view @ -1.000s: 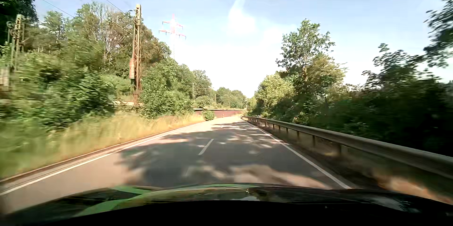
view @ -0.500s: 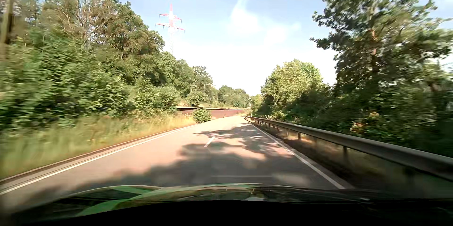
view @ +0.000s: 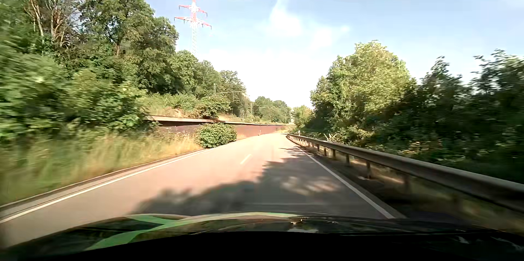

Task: Follow the waypoints while adhering to traffic rules and regulations

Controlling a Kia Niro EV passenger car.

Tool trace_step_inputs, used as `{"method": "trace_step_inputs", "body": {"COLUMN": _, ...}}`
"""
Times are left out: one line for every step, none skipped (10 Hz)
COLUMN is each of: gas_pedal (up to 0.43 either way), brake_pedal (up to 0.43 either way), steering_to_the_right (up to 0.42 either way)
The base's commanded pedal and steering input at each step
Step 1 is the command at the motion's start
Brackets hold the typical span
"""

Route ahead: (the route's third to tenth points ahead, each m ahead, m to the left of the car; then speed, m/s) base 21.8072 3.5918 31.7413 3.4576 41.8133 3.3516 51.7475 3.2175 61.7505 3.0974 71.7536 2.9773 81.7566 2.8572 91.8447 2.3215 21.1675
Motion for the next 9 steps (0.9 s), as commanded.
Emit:
{"method": "trace_step_inputs", "body": {"gas_pedal": 0.240, "brake_pedal": 0.000, "steering_to_the_right": -0.004}}
{"method": "trace_step_inputs", "body": {"gas_pedal": 0.240, "brake_pedal": 0.000, "steering_to_the_right": -0.003}}
{"method": "trace_step_inputs", "body": {"gas_pedal": 0.240, "brake_pedal": 0.000, "steering_to_the_right": -0.004}}
{"method": "trace_step_inputs", "body": {"gas_pedal": 0.228, "brake_pedal": 0.000, "steering_to_the_right": -0.002}}
{"method": "trace_step_inputs", "body": {"gas_pedal": 0.209, "brake_pedal": 0.000, "steering_to_the_right": -0.001}}
{"method": "trace_step_inputs", "body": {"gas_pedal": 0.209, "brake_pedal": 0.000, "steering_to_the_right": -0.001}}
{"method": "trace_step_inputs", "body": {"gas_pedal": 0.209, "brake_pedal": 0.000, "steering_to_the_right": 0.000}}
{"method": "trace_step_inputs", "body": {"gas_pedal": 0.209, "brake_pedal": 0.000, "steering_to_the_right": 0.001}}
{"method": "trace_step_inputs", "body": {"gas_pedal": 0.209, "brake_pedal": 0.000, "steering_to_the_right": 0.002}}
